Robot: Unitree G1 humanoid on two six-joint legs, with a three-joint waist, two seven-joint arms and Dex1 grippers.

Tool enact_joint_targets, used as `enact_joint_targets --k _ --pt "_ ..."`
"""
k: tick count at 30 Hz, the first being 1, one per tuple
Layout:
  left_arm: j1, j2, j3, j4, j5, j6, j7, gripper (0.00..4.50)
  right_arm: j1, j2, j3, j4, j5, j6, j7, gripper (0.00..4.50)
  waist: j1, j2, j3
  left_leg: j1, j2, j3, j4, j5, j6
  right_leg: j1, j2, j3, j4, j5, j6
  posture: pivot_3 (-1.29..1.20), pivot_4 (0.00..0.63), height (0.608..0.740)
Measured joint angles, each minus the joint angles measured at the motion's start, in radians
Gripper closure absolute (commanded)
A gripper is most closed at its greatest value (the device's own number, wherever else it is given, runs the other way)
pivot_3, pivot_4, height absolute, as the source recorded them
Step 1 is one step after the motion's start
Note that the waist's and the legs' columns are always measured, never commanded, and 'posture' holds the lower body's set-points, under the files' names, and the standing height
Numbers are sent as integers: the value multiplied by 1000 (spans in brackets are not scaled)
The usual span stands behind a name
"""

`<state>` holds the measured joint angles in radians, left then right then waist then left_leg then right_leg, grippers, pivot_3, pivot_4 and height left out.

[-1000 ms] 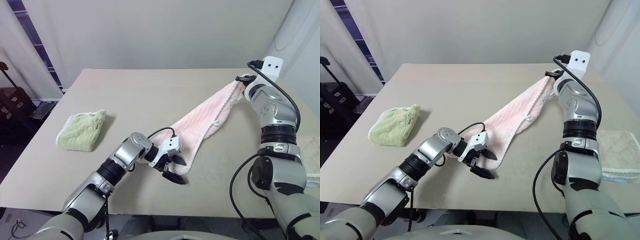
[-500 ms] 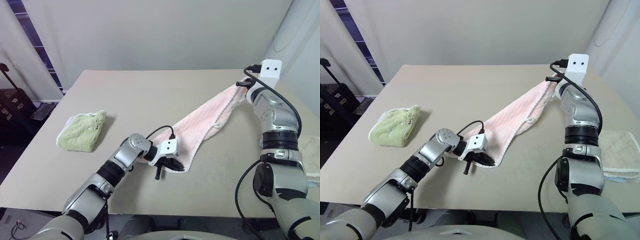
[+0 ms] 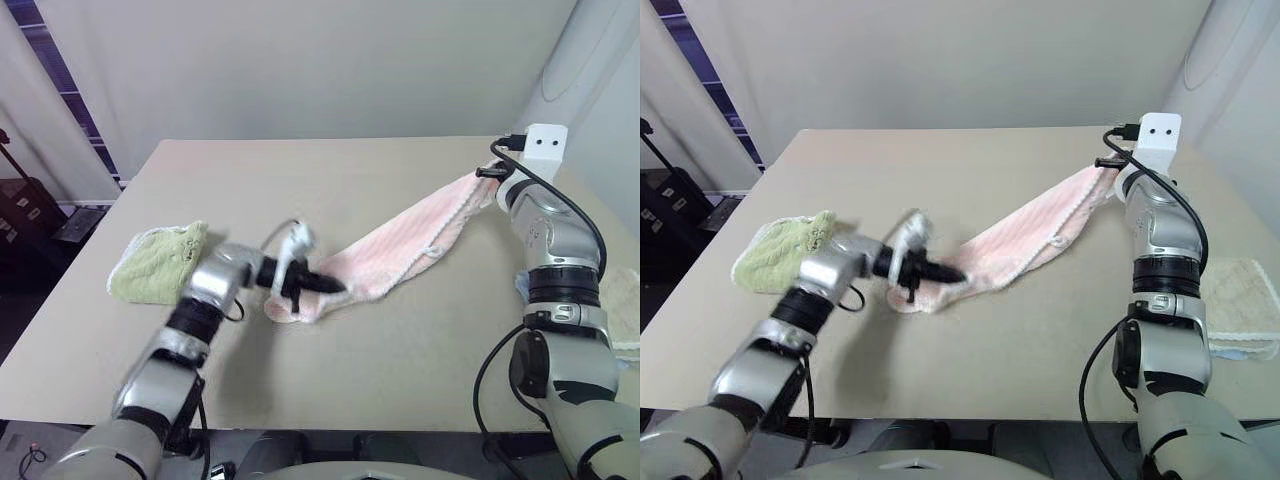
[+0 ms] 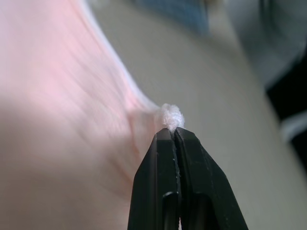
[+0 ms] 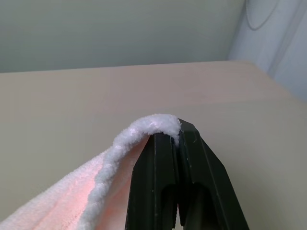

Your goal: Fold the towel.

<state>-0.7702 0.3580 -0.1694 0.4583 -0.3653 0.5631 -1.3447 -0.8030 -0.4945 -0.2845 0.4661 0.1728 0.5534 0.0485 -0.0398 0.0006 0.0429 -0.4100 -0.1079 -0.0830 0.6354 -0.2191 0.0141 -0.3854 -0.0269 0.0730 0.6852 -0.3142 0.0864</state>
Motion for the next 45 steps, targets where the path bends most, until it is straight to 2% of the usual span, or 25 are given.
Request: enact_joint_targets --k 2,5,9,11,13,17,24,27,30,34,38,45 --pt "-41 5 55 20 -43 45 11 4487 18 -6 -6 -28 3 2 7 4500 0 0 0 0 0 0 0 0 0 0 0 0 0 0 0 0 0 731" --pt "-140 37 165 179 -85 62 52 4487 49 -36 -11 -77 8 13 24 4500 -3 0 0 0 0 -1 0 0 -1 -1 0 0 1 0 0 0 0 731" --pt "-264 114 272 422 -78 -38 101 4487 57 -109 -59 -85 9 31 40 4500 -3 0 0 0 0 -1 -1 1 -1 -2 0 0 1 0 0 0 0 731" --pt "-316 107 298 520 -66 -101 146 4487 52 -116 -63 -88 11 31 50 4500 -1 -1 0 0 0 -1 -1 1 -1 -1 0 0 1 0 0 0 0 731" --pt "-375 83 319 631 -41 -191 257 4487 39 -116 -61 -75 12 27 57 4500 1 -2 1 0 0 -1 0 1 -1 -1 0 0 1 0 0 0 0 731" --pt "-460 35 345 780 15 -360 449 4487 -33 -116 -60 49 17 -34 58 4500 2 -4 2 0 -1 0 0 1 -1 -1 -1 0 1 0 1 0 0 731" --pt "-554 4 388 862 76 -552 603 4487 -197 -115 -58 334 19 -255 65 4500 -4 -4 3 -1 0 1 -5 1 -2 -5 0 1 0 0 1 0 0 731" --pt "-555 22 389 864 109 -617 577 4487 -133 -119 -54 249 42 -243 148 4500 -3 -5 2 -2 0 0 -6 1 -2 -5 0 1 -1 0 1 0 0 731" --pt "-531 72 388 863 134 -657 494 4487 51 -123 -43 16 84 -151 239 4500 -2 -5 2 -5 0 0 -5 1 -1 -7 0 0 -1 0 1 0 0 731" --pt "-446 126 384 859 144 -656 301 4487 289 -140 -58 -292 174 23 313 4500 -1 -4 2 -8 0 0 -2 1 -2 -10 -1 0 2 0 0 0 0 731" --pt "-354 186 378 835 152 -614 118 4487 496 -183 -121 -578 264 151 370 4500 -1 -5 2 -8 0 -1 0 1 -2 -9 0 -1 3 0 0 0 0 731" --pt "-202 278 315 663 159 -479 -175 4487 783 -234 -277 -858 414 266 491 4500 1 -6 2 -7 0 -2 3 0 -1 -6 -1 -2 3 1 0 0 0 731"
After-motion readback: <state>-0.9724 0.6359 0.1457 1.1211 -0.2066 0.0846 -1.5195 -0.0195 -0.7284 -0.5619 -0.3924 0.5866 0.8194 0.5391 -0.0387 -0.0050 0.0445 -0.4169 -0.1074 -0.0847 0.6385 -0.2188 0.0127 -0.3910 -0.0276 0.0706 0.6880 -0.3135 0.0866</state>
